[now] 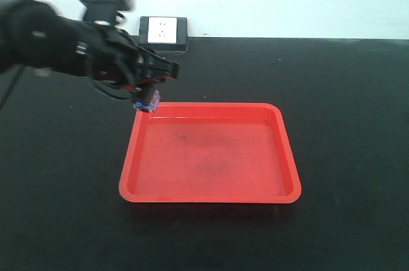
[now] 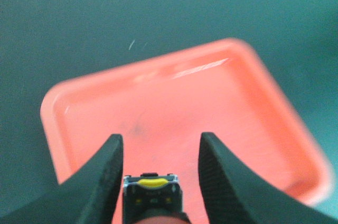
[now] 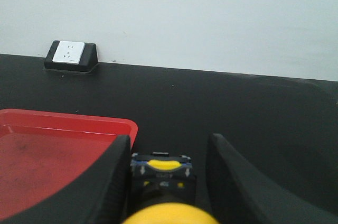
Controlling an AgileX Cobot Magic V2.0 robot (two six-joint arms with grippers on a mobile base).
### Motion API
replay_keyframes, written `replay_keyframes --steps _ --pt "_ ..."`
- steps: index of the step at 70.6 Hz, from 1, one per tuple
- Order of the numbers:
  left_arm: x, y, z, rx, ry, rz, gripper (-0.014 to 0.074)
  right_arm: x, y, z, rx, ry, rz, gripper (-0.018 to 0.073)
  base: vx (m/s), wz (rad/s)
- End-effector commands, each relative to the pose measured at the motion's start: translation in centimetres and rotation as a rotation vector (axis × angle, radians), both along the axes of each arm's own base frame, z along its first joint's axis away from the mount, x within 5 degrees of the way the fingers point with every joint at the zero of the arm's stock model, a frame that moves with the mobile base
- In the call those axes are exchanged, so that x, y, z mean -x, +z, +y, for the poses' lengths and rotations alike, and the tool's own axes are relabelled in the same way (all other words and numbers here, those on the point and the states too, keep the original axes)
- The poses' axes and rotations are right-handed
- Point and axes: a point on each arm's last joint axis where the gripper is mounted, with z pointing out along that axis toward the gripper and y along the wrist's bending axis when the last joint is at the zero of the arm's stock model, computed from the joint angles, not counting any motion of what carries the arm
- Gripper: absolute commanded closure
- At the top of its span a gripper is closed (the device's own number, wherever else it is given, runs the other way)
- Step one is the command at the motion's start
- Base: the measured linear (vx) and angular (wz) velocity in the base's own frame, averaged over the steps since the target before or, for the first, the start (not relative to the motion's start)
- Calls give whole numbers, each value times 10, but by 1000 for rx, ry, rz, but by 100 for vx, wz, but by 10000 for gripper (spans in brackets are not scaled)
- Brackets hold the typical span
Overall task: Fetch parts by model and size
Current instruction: 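Move the left gripper over the tray and lower the red-capped button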
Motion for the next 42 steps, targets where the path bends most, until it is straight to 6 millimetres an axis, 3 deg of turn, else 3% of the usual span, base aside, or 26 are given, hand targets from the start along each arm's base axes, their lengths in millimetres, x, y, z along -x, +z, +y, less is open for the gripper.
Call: replay_keyframes --steps 1,23,42 --pt "-7 17 -11 12 69 -62 601 -2 14 2 21 17 -76 561 0 0" --pt "-30 -40 -50 -7 128 72 601 -2 12 1 26 5 -53 561 0 0" --pt "-43 -90 -64 -55 139 162 601 -1 10 0 28 -2 -38 561 0 0"
